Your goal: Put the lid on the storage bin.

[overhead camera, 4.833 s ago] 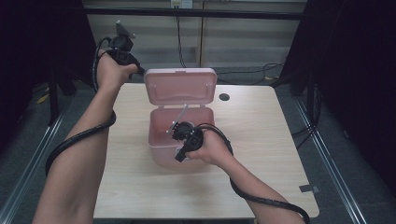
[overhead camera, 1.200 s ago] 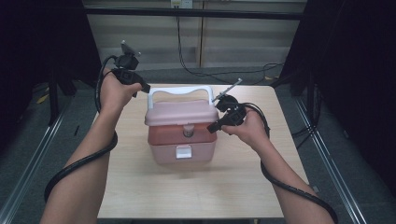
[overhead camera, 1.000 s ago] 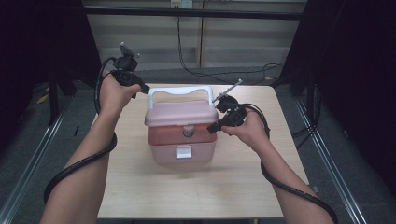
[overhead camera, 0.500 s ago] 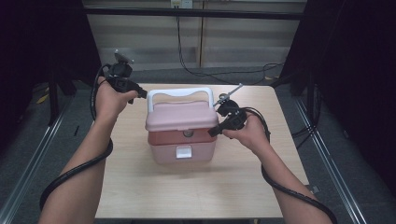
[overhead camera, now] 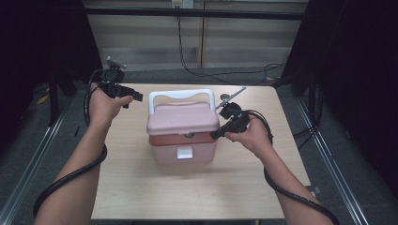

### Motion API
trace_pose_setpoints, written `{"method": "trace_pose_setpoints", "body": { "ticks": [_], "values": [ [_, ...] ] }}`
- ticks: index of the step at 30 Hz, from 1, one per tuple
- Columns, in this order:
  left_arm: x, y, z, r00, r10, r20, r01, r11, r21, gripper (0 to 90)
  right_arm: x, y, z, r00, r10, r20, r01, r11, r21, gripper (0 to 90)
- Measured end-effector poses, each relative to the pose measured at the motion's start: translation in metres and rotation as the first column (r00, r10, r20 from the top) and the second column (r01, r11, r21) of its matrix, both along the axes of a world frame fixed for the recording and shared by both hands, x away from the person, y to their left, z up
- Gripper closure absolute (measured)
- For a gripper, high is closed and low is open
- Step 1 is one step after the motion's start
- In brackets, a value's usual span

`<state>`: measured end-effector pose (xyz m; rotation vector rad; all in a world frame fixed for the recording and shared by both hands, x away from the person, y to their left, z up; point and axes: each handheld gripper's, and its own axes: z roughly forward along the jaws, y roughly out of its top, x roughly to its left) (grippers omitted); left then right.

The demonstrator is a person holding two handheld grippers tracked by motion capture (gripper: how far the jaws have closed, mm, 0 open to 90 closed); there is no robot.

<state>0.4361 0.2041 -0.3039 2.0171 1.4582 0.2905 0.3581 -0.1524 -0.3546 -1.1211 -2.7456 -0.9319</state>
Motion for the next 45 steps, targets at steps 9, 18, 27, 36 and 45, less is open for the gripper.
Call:
{"method": "trace_pose_setpoints", "body": {
  "ticks": [9,18,27,36,45],
  "values": [
    [-0.004,0.01,-0.016,0.9999,0.007,0.008,-0.007,0.9998,-0.018,34.6,-0.003,0.002,-0.003,1.0,0.009,-0.003,-0.009,1.0,-0.006,90.0],
    [-0.008,0.021,-0.038,0.9998,0.016,-0.007,-0.017,0.9993,-0.033,31.5,-0.007,0.002,-0.003,0.9998,0.022,0.001,-0.022,1.0,-0.01,90.0],
    [-0.014,0.029,-0.054,0.9994,0.03,-0.017,-0.03,0.9987,-0.041,31.1,-0.01,0.003,-0.004,0.9997,0.025,0.005,-0.025,1.0,-0.012,87.9],
    [-0.02,0.035,-0.068,0.9991,0.033,-0.029,-0.034,0.9985,-0.042,30.3,-0.014,0.0,-0.005,0.9997,0.022,0.012,-0.022,1.0,-0.019,83.9],
    [-0.025,0.038,-0.08,0.9987,0.039,-0.032,-0.04,0.9981,-0.047,29.8,-0.018,-0.004,-0.009,0.9997,0.01,0.021,-0.01,1.0,-0.026,80.1]
  ]
}}
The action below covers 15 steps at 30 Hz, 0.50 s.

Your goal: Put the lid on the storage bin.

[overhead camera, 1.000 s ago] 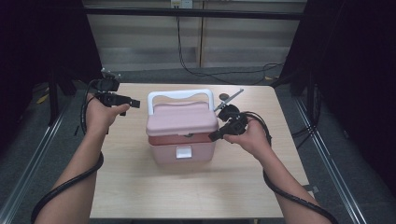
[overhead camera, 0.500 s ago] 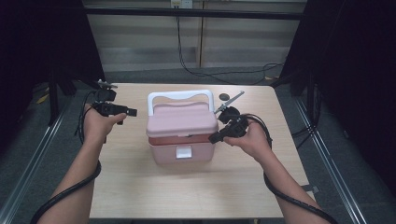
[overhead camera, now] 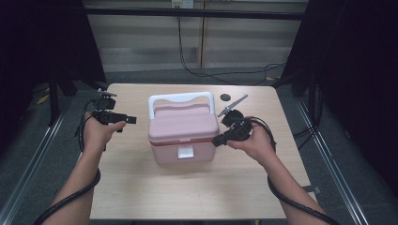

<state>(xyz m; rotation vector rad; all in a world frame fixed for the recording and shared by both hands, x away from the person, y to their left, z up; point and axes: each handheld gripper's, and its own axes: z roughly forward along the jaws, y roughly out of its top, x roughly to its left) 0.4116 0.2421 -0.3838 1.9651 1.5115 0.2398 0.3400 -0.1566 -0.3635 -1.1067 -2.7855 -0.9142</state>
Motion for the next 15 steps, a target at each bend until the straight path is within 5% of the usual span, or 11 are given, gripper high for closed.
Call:
{"method": "trace_pose_setpoints", "body": {
  "ticks": [15],
  "values": [
    [-0.005,0.004,-0.013,1.0,0.001,-0.007,-0.001,1.0,0.007,27.6,-0.002,-0.003,-0.01,1.0,-0.008,-0.003,0.008,1.0,-0.012,67.8]
  ]
}}
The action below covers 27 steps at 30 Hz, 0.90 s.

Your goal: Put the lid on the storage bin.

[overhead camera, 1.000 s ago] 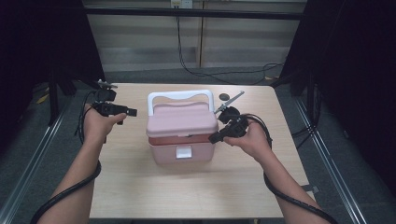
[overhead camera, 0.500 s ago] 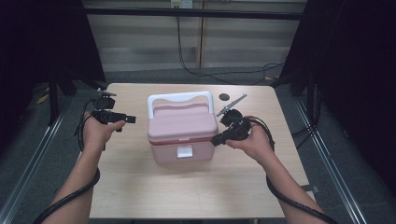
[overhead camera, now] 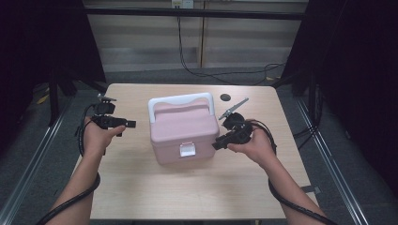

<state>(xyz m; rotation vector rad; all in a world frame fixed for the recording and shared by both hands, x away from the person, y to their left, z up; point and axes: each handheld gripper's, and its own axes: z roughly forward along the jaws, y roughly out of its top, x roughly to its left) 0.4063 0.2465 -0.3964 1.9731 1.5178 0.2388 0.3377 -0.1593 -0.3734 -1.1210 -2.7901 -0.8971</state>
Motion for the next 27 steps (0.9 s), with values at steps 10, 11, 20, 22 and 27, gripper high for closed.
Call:
{"method": "trace_pose_setpoints", "body": {
  "ticks": [10,11,20,22,27],
  "values": [
    [-0.006,0.006,-0.01,1.0,-0.002,-0.003,0.002,1.0,-0.006,26.0,-0.003,-0.004,-0.007,0.9997,-0.017,0.017,0.017,1.0,0.001,50.4],
    [-0.007,0.006,-0.01,1.0,0.002,0.001,-0.002,1.0,-0.009,25.8,-0.003,-0.005,-0.007,0.9997,-0.017,0.02,0.017,1.0,-0.001,50.1],
    [-0.013,0.013,-0.018,1.0,-0.002,0.005,0.002,1.0,0.002,24.1,-0.01,-0.009,-0.015,0.9997,-0.005,0.023,0.005,1.0,-0.002,43.6],
    [-0.015,0.014,-0.02,1.0,-0.003,0.002,0.003,1.0,0.002,23.6,-0.011,-0.01,-0.017,0.9997,-0.01,0.023,0.01,1.0,0.005,41.9],
    [-0.018,0.016,-0.026,0.9999,-0.015,0.003,0.015,0.9999,0.008,23.1,-0.016,-0.014,-0.023,0.9996,0.002,0.028,-0.002,1.0,-0.008,38.7]
  ]
}}
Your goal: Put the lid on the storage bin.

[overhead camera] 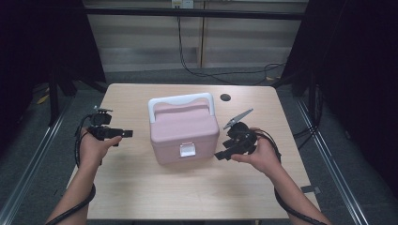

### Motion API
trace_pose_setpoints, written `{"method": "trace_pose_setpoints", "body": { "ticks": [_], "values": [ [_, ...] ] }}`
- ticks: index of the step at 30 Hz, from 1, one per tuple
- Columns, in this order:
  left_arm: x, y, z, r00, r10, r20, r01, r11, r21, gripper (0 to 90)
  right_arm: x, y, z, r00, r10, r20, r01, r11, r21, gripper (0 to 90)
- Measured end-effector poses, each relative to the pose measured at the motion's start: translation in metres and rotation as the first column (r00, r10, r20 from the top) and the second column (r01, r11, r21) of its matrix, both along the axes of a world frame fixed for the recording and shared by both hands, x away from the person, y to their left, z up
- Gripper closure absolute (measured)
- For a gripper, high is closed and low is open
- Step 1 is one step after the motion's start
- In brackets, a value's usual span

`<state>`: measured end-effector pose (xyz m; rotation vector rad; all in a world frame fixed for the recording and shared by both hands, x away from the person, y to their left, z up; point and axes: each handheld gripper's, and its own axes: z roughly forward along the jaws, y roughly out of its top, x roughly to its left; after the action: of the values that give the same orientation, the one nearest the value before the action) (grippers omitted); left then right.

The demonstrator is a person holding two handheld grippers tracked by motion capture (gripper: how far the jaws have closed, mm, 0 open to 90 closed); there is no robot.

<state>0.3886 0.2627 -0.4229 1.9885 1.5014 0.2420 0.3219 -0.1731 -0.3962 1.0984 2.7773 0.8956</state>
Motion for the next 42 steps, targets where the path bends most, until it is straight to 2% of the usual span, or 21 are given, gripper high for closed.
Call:
{"method": "trace_pose_setpoints", "body": {
  "ticks": [5,7,23,30,37,42],
  "values": [
    [-0.004,0.002,-0.007,1.0,0.001,-0.001,-0.001,0.9999,-0.013,23.0,-0.003,-0.007,-0.009,0.9998,-0.019,-0.004,0.019,1.0,0.001,35.2],
    [-0.005,0.002,-0.01,0.9999,-0.008,0.011,0.008,0.9999,-0.01,23.0,-0.005,-0.009,-0.013,0.9997,-0.021,-0.01,0.021,1.0,0.0,34.2],
    [-0.016,0.001,-0.034,0.9993,-0.036,-0.005,0.036,0.9993,0.004,23.0,-0.017,-0.034,-0.042,0.9972,-0.068,-0.032,0.068,0.998,0.016,31.4],
    [-0.02,0.002,-0.046,0.9986,-0.052,-0.001,0.052,0.9984,0.019,23.0,-0.022,-0.038,-0.057,0.9971,-0.059,-0.047,0.059,0.998,-0.01,31.2],
    [-0.024,0.003,-0.052,0.998,-0.06,0.02,0.06,0.9977,0.032,22.8,-0.025,-0.042,-0.067,0.9967,-0.063,-0.052,0.062,0.998,-0.007,30.8],
    [-0.026,0.002,-0.058,0.9973,-0.071,0.018,0.071,0.9966,0.042,22.8,-0.028,-0.044,-0.074,0.9969,-0.064,-0.047,0.063,0.998,-0.016,30.6]
  ]
}}
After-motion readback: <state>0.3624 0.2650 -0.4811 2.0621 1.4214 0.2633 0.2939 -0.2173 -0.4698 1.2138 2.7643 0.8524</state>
